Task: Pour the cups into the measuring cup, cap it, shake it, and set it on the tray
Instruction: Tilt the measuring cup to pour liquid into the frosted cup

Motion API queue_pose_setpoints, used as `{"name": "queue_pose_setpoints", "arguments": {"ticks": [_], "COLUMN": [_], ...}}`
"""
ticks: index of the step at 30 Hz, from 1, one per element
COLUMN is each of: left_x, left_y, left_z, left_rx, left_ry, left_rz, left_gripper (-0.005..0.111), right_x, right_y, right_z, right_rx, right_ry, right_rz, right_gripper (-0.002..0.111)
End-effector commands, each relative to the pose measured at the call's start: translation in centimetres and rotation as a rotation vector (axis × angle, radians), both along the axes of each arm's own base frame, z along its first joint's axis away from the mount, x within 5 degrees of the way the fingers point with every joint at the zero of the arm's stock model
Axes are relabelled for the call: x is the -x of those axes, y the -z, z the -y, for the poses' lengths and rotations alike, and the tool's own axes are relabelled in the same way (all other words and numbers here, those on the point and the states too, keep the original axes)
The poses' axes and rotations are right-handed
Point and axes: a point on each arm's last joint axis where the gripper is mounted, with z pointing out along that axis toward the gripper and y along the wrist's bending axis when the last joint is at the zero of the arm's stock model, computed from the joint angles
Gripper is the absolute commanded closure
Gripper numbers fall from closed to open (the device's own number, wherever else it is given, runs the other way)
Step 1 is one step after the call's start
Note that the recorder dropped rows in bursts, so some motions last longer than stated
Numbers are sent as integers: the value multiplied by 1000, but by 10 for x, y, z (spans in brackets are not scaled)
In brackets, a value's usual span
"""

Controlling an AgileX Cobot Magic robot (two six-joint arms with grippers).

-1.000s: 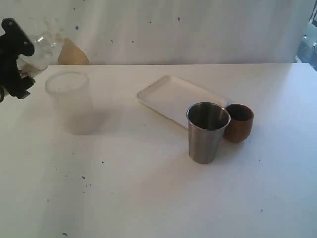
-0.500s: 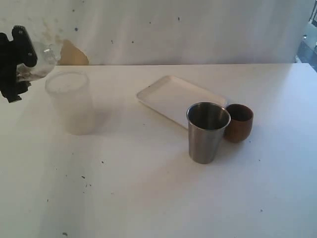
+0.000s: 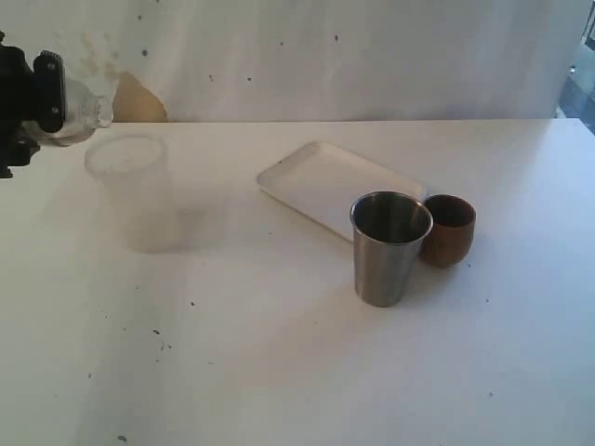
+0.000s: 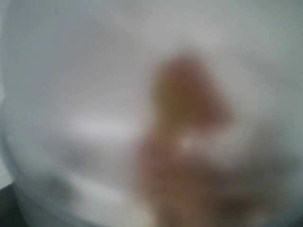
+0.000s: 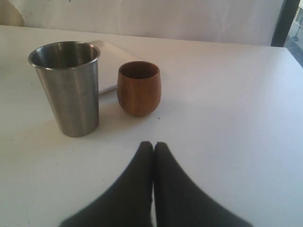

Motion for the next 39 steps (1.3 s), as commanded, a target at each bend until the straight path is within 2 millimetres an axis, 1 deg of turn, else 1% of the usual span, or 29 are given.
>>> {"name": "queue_pose_setpoints", "arguments": {"ticks": [1,10,19,23,27,36,39], "left_x": [-3,-3,-4,-4,-2,-1,-1], "left_y": [-15,-15,-17,-23,-30,-32,-32], "left_z": [2,2,3,4,4,4,4], "left_rx": [-47,-100,-114,-114,-153,-184,-227], "left_ry": [52,82,99,114,135,151,175], "left_rz": [78,79,100,139,157,158,157], "left_gripper": [107,107,107,107,107,107,107], "right_x": [0,0,0,0,0,0,0], "right_y": [0,0,0,0,0,0,0], "right_z": [0,0,0,0,0,0,0], "right_rx": [-4,-4,-4,-4,-4,-4,-4], "right_ry": [3,3,3,3,3,3,3], "right_rz": [10,10,10,10,10,10,10], "right_gripper": [108,108,108,108,108,108,108]}}
